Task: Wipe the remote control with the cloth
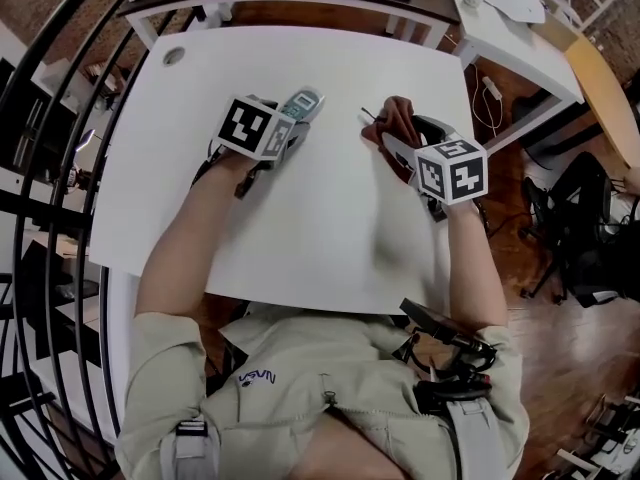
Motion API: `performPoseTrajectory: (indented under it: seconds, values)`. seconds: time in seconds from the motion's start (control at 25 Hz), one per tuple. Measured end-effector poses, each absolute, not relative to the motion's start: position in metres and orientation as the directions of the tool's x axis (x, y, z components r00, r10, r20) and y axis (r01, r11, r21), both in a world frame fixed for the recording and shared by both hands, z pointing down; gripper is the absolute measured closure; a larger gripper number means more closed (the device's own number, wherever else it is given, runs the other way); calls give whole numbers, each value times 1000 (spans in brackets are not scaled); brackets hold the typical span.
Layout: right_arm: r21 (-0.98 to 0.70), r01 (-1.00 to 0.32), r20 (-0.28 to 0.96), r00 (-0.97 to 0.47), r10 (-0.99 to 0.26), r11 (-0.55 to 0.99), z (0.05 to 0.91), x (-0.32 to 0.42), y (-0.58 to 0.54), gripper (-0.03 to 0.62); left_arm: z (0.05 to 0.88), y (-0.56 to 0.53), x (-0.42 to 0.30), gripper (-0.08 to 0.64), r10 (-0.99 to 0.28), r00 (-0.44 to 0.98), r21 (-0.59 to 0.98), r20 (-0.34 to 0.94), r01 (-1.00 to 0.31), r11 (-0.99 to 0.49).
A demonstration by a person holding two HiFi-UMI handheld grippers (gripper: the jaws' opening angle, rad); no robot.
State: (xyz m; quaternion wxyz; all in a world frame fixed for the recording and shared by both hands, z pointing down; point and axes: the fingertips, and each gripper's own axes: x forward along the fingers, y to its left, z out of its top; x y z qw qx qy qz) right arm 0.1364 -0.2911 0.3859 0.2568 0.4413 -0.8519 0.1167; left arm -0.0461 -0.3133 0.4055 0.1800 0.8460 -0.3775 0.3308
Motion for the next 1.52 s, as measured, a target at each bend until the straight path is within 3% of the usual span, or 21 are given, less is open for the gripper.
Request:
performPoseTrajectory:
  seconds: [0.04, 0.08, 0.2, 0.48, 0.72, 0.96, 1.12, 1.32, 1.44, 1.52]
  values:
    - [32, -810, 544, -477, -691, 585, 387, 137, -290, 313, 406, -312, -46, 258, -516, 499, 52, 696, -752, -657]
    - [40, -809, 547, -474, -690, 587, 387, 137, -290, 371, 405, -311, -45, 291, -516, 500, 45, 695, -747, -664]
    - [61, -807, 545, -466, -697, 588, 385, 136, -285, 450, 403, -309, -44, 295, -549, 496, -2, 673, -741, -672]
    - [182, -824, 382, -443, -811, 536, 331, 133, -271, 465, 382, -294, -39, 296, -682, 492, -136, 541, -749, -648]
    - [306, -807, 111, -497, -861, 505, 254, 103, -225, 469, 311, -238, -27, 296, -818, 514, -416, 258, -706, -574]
    - [410, -791, -86, -530, -844, 455, 202, 73, -175, 474, 268, -170, -5, 298, -858, 511, -555, 56, -698, -452]
    - [462, -735, -71, -587, -806, 495, 208, 40, -153, 477, 264, -147, 11, 297, -848, 530, -648, 11, -642, -410]
    - [542, -524, 123, -724, -678, 657, 244, 3, -115, 483, 269, -145, 13, 298, -838, 545, -665, 17, -620, -417]
    - [525, -487, 101, -779, -619, 698, 241, 0, -103, 488, 272, -143, 13, 298, -833, 553, -655, 15, -624, -426]
    - [518, -568, 17, -740, -672, 639, 225, 17, -110, 488, 271, -140, 14, 298, -823, 569, -640, 13, -627, -444]
